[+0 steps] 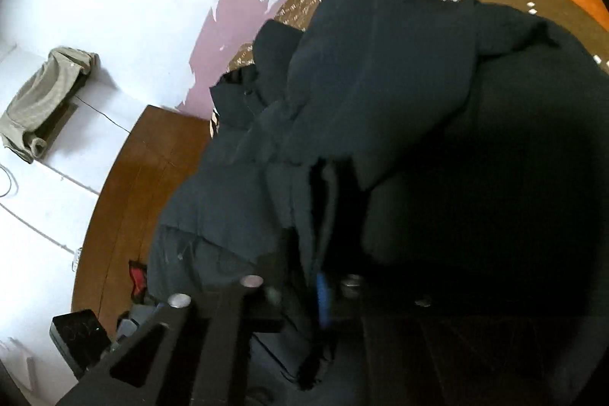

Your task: Fold large clothes

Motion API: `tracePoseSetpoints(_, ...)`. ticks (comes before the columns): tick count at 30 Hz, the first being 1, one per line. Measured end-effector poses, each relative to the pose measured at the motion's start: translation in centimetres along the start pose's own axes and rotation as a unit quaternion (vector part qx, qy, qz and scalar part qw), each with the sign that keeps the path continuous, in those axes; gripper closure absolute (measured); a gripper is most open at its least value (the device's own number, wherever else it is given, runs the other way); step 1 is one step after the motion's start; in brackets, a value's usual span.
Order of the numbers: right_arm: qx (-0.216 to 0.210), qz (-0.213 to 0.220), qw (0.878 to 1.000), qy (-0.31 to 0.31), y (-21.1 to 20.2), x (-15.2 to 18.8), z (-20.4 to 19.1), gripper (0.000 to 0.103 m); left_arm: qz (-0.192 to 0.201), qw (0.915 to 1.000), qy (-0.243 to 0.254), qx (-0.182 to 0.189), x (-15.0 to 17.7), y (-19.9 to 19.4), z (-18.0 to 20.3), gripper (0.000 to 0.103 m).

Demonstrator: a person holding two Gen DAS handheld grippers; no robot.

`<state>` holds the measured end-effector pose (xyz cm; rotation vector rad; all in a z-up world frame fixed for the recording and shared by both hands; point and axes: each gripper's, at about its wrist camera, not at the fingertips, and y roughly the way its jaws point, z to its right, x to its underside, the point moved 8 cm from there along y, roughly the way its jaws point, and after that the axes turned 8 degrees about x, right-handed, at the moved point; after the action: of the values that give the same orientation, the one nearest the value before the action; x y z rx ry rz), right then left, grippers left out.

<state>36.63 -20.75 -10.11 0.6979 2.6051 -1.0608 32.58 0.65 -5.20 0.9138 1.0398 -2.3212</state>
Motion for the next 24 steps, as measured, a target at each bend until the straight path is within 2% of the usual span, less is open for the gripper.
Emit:
tracePoseSetpoints(2,0.010,0.034,0.999,-0.030,-1.3,-1.1,-1.1,0.097,0.023,0.9992,-0.005,-0.031,-0.8,-1.4,-0.6,0.032)
tracePoseSetpoints(4,0.016,0.071,0.996,-0.053,-3.0,-2.5,-2.3,0.097,0.039,0.9973,-0.005,-0.062,-1.5,-2.6,-1.2,0.030)
tracePoseSetpoints(7,0.039,0.124,0.988,-0.085,-5.2,-5.4,-3.6,0.098,0.048,0.9931,-0.013,-0.106,-2.6,-4.0,-2.6,0.023)
tracePoseSetpoints(10,0.065,0.158,0.980,-0.100,-5.9,-7.8,-3.8,0.098,0.046,0.9882,-0.026,-0.144,-3.5,-4.6,-4.1,0.021)
tracePoseSetpoints(12,0.081,0.166,0.977,-0.106,-5.7,-9.2,-3.4,0.098,0.040,0.9853,-0.028,-0.164,-3.9,-4.7,-4.8,0.021)
tracePoseSetpoints(16,0.114,0.159,0.973,-0.125,-4.3,-9.8,-2.2,0.098,0.033,0.9755,-0.005,-0.218,-5.0,-4.4,-5.8,0.020)
tracePoseSetpoints(19,0.137,0.145,0.970,-0.142,-3.0,-8.7,-1.1,0.098,0.036,0.9680,0.018,-0.248,-5.7,-3.9,-6.2,0.008)
tracePoseSetpoints(22,0.183,0.129,0.963,-0.151,-2.1,-7.9,0.4,0.091,0.036,0.9639,0.030,-0.262,-6.3,-3.3,-7.1,0.007)
tracePoseSetpoints(24,0.229,0.150,0.948,-0.160,-2.6,-8.2,1.1,0.073,0.020,0.9589,0.024,-0.282,-6.4,-2.9,-8.5,0.007)
